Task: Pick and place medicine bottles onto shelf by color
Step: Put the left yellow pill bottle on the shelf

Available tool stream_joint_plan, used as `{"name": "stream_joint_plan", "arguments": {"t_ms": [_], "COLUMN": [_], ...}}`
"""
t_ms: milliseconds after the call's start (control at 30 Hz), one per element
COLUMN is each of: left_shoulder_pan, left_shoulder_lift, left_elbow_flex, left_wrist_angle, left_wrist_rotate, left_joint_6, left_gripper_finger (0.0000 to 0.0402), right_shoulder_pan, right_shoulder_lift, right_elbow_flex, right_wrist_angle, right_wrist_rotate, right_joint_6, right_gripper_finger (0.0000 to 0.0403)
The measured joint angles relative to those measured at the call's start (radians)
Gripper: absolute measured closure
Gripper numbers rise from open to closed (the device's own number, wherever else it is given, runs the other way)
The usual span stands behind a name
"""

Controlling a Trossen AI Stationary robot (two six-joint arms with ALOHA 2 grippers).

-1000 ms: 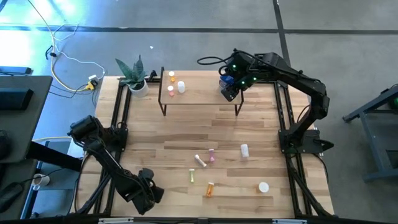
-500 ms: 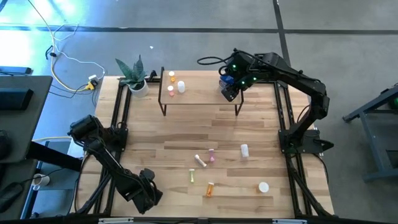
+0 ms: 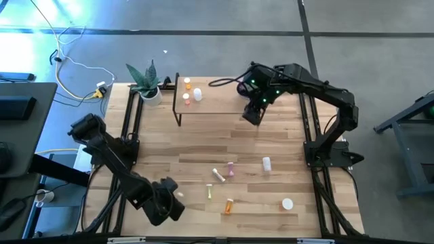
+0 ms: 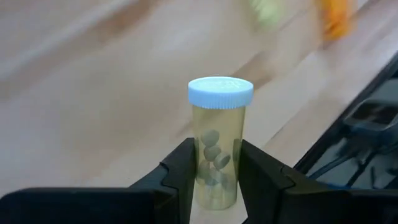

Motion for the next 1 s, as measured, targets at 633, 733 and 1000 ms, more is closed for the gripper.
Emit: {"name": "stream_joint_plan", "arguments": {"t_ms": [633,733,1000], "left_shoulder_pan": [0.329,0.382,0.522], "left_shoulder_lift": [-0.089,-0.106,-0.178], "left_elbow_flex": [0.002,0.001,0.003], "left_wrist_angle": [0.208,0.249,0.324], "left_wrist_rotate": [-0.075,-0.059,-0.059], "left_joint_6": [0.669,0.771,1.012], "left_gripper_finger": [0.0307,0.0307,0.0307], "right_shoulder_pan": [0.051,0.051,0.051], "right_shoulder_lift": [0.0,0.0,0.0], "right_elbow_flex": [0.0,0.0,0.0], "right_wrist_angle": [0.049,0.049,0.053], "right_wrist_rotate": [-0.096,-0.096,-0.1], "right_joint_6": [-0.108,-0.129,-0.177], "right_gripper_finger": [0.0208,0.0208,0.0208]}}
